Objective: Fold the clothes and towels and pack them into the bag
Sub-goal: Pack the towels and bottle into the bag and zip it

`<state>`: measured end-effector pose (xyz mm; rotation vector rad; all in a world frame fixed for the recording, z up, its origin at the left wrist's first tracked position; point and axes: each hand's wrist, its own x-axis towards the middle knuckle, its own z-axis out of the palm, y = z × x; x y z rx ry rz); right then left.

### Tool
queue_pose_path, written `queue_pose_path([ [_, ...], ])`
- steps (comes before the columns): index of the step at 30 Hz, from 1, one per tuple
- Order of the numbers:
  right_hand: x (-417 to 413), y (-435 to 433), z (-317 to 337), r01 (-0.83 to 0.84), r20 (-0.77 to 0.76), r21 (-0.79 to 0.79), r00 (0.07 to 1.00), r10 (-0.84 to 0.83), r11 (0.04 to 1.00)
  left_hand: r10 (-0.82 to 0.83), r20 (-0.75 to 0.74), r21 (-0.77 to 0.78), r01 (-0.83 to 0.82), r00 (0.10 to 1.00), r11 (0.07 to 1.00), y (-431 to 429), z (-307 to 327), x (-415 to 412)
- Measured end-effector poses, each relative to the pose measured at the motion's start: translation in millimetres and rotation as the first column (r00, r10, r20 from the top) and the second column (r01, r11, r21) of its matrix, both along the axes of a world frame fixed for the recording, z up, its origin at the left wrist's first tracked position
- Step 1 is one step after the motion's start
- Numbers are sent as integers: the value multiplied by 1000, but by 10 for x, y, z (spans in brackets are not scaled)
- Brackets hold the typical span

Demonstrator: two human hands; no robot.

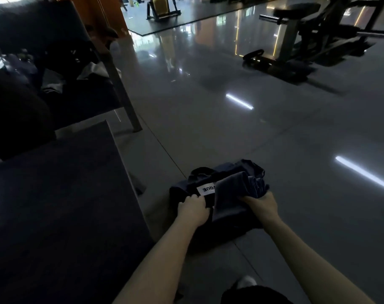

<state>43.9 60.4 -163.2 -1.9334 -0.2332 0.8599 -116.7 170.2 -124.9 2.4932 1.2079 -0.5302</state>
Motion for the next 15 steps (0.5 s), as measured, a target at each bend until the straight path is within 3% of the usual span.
queue_pose_path([
  [8, 413, 261, -629, 71, 21, -81, 997, -69, 994, -145, -220, 29, 155, 965, 987, 473, -872, 562],
  [15, 801, 452, -995, 76, 113, -117, 992, -63, 990, -353, -413, 36, 403, 839, 915, 775, -1542, 898],
])
